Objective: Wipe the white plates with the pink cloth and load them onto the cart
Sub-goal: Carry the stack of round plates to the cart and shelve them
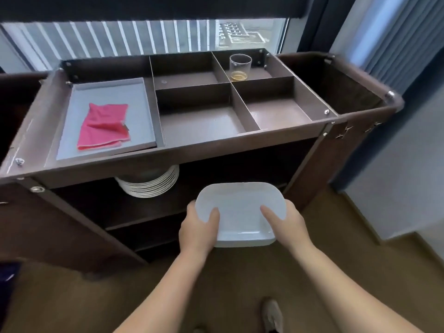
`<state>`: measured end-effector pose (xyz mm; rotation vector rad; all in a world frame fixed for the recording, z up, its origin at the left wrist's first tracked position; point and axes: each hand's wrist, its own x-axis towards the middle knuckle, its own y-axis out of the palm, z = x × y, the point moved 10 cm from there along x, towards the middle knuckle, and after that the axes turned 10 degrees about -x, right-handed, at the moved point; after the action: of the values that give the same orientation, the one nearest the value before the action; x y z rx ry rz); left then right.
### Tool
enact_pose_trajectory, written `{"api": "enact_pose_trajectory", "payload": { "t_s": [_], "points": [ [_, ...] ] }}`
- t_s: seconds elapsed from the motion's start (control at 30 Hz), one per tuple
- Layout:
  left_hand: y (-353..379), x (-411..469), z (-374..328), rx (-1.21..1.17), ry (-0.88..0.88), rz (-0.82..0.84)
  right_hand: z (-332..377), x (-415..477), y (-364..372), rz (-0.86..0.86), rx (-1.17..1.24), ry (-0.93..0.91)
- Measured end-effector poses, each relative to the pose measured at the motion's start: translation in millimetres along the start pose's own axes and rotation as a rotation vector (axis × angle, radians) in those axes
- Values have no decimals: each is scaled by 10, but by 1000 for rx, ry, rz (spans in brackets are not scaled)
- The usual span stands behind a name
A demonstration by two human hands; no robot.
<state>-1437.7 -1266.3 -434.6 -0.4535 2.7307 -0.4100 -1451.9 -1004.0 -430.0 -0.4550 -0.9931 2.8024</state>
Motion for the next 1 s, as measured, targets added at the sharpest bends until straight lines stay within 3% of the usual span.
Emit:
{"api": "enact_pose_trajectory", "payload": {
  "t_s": [0.3, 0.73, 1.0],
  "points": [
    [549, 686, 264, 95, -136, -184, -353, 1255, 402, 151, -23, -12],
    [710, 1568, 281, 74, 61, -248, -41, 2206, 808, 151, -33, -243],
    [696, 1869, 326, 142, 124, -249, 65, 2440, 1018, 150, -44, -268]
  ]
}}
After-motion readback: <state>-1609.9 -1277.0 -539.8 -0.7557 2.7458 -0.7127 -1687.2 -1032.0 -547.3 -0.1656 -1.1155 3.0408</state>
